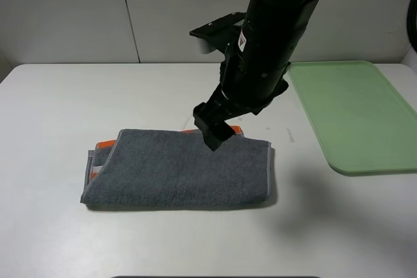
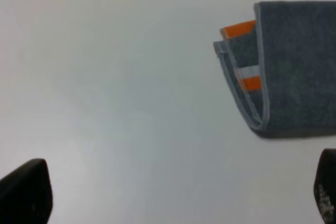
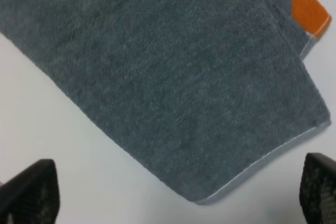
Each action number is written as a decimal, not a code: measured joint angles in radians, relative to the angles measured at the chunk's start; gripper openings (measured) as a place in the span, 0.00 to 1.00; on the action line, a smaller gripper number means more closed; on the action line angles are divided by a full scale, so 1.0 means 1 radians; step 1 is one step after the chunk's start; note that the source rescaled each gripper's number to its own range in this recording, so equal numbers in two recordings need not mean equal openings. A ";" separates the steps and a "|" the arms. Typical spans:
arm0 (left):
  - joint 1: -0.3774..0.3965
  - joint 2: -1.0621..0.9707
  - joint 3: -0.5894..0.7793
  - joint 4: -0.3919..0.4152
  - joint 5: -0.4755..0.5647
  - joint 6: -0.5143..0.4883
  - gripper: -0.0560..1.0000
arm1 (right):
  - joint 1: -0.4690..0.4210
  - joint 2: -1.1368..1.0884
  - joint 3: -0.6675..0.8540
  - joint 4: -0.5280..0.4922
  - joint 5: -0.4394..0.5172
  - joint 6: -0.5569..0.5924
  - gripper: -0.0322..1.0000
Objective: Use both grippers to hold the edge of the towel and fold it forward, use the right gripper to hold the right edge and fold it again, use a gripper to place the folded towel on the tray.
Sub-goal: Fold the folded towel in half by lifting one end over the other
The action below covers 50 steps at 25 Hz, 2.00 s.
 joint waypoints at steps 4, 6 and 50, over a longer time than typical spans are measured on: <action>0.021 0.000 0.000 0.000 0.000 0.000 1.00 | 0.000 0.000 0.000 0.000 0.000 0.101 1.00; 0.023 0.000 0.000 0.001 0.000 0.000 1.00 | 0.000 0.000 0.000 0.000 0.000 0.162 1.00; 0.023 0.000 0.000 0.003 0.000 0.000 1.00 | -0.106 0.159 0.189 -0.010 -0.296 0.276 1.00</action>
